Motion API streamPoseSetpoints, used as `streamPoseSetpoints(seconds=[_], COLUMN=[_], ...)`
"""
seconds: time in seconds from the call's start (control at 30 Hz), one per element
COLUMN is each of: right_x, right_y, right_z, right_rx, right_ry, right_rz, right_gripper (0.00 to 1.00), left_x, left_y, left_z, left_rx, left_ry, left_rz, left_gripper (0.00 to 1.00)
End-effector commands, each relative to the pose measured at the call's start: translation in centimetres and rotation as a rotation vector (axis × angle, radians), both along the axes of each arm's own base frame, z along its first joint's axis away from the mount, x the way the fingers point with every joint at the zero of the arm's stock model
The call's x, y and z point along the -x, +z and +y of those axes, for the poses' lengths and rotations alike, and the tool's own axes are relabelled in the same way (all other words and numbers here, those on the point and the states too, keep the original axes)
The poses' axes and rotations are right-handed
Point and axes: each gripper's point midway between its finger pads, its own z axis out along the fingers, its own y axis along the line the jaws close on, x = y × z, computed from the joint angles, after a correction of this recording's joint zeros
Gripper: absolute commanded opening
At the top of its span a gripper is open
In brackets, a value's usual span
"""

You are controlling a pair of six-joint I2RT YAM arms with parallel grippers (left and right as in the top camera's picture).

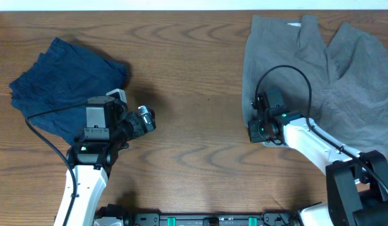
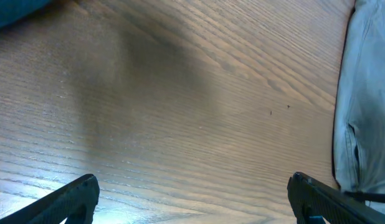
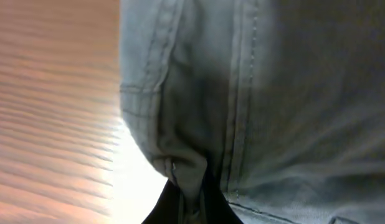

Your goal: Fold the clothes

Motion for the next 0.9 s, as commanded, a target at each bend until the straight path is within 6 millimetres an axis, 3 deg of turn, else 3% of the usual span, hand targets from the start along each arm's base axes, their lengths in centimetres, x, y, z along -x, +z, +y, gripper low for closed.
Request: streamPoseSetpoints(seconds=[0.0,0.13,0.17,0.23,0.27,0.33,0.43,0.57,0.6,0.63,0.77,0.87], right_x=[1.6,2.1,2.2,2.0,1.6,0.2,-2.0,-4.0,-4.2,-4.4,-4.3,-3.5], right_y=[0.9,4.4,5.5,6.8,7.1,6.6,5.4,5.8,6.2,6.8,9.0,9.9], right_z=[6.1,13.3,14.9,17.1,17.5,16.9,13.3,6.1,4.3,2.5,-4.3,-7.8], right_rx=[-0.232,-0.499,-0.554,-0.598,-0.59,-0.529,-0.381,-0.203,-0.165,-0.133,-0.057,-0.039], right_ry=[0.203,0.406,0.451,0.504,0.499,0.408,0.219,0.012,-0.037,-0.085,-0.264,-0.365], right_rz=[0.014,-0.076,-0.109,-0.179,-0.21,-0.237,-0.245,-0.273,-0.282,-0.292,-0.316,-0.308], right_gripper=[0.01,0.07,0.15,0.48,0.57,0.61,0.73,0.82,0.86,0.99,0.99,0.99], left_x=[-0.4,-0.4,-0.4,-0.5,-0.5,-0.4,-0.4,-0.2,-0.1,0.1,0.8,1.2], left_y=[0.8,0.8,0.8,0.9,0.9,0.8,0.7,0.2,-0.1,-0.4,-2.2,-4.1], left_z=[-0.2,-0.2,-0.2,-0.2,-0.2,-0.2,-0.2,-0.6,-1.0,-1.7,-5.2,-7.7], left_rx=[0.016,0.016,0.016,0.016,0.016,0.016,0.016,0.023,0.031,0.045,0.12,0.156], left_ry=[0.001,0.001,0.001,0.001,0.001,0.001,0.001,-0.006,-0.013,-0.036,-0.096,-0.097], left_rz=[-0.017,-0.018,-0.019,-0.021,-0.021,-0.02,-0.014,0.011,0.024,0.038,0.139,0.225], left_gripper=[0.98,0.98,0.98,0.98,0.98,0.98,0.98,0.98,0.98,0.98,0.98,0.98])
